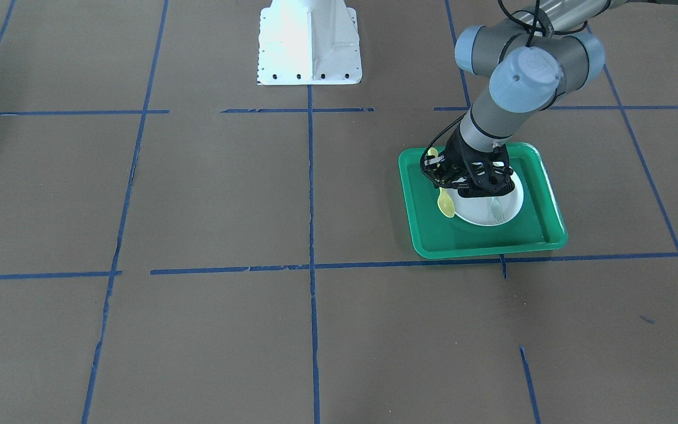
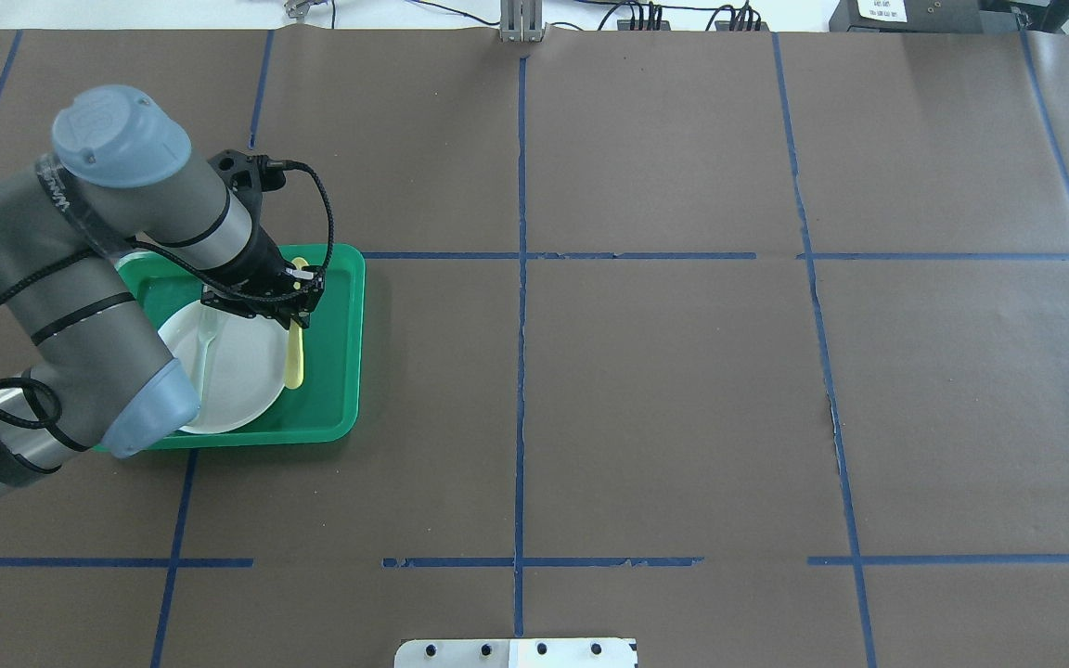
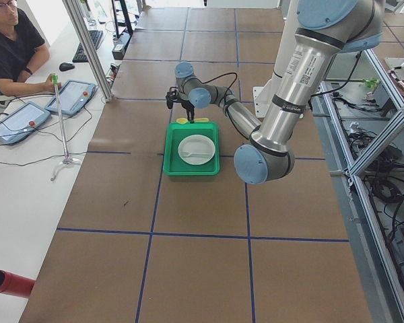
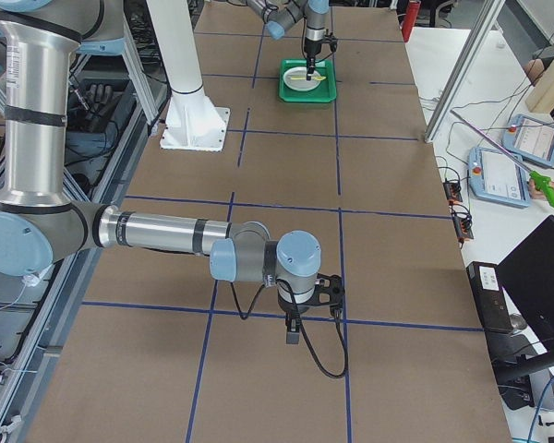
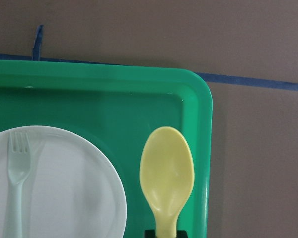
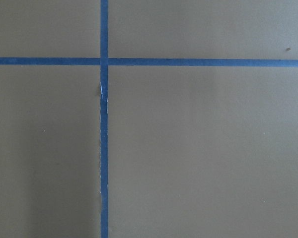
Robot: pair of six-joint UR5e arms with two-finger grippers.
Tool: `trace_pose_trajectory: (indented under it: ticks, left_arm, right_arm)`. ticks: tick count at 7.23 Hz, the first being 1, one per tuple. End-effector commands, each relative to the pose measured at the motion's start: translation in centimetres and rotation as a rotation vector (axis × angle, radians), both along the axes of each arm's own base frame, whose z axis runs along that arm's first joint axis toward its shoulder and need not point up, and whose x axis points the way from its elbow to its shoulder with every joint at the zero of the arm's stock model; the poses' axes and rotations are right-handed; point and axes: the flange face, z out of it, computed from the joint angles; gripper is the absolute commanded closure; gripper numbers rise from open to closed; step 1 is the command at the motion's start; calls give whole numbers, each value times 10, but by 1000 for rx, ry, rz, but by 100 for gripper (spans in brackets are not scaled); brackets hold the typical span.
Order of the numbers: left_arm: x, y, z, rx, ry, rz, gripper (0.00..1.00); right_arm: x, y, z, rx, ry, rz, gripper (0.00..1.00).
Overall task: Place spoon
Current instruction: 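Carry the yellow spoon off the plate to the tray's edge beside it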
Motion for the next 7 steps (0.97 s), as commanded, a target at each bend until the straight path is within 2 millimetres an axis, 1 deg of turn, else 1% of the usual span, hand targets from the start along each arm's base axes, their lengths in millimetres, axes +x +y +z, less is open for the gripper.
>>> trace_pose_trajectory:
  ticks: [1,2,3,7]
  left_arm:
    - [34,12,25,-18,11,19,100]
    - [44,16,33,-30,-3,30,100]
    - [47,14,35,-19,-15,20,100]
    - [48,13,39,-14,-10,21,100]
  right_arm:
    - [0,0,0,0,0,0,0]
    - [0,0,0,0,0,0,0]
    - [0,0,0,0,0,0,0]
    - [0,0,0,0,0,0,0]
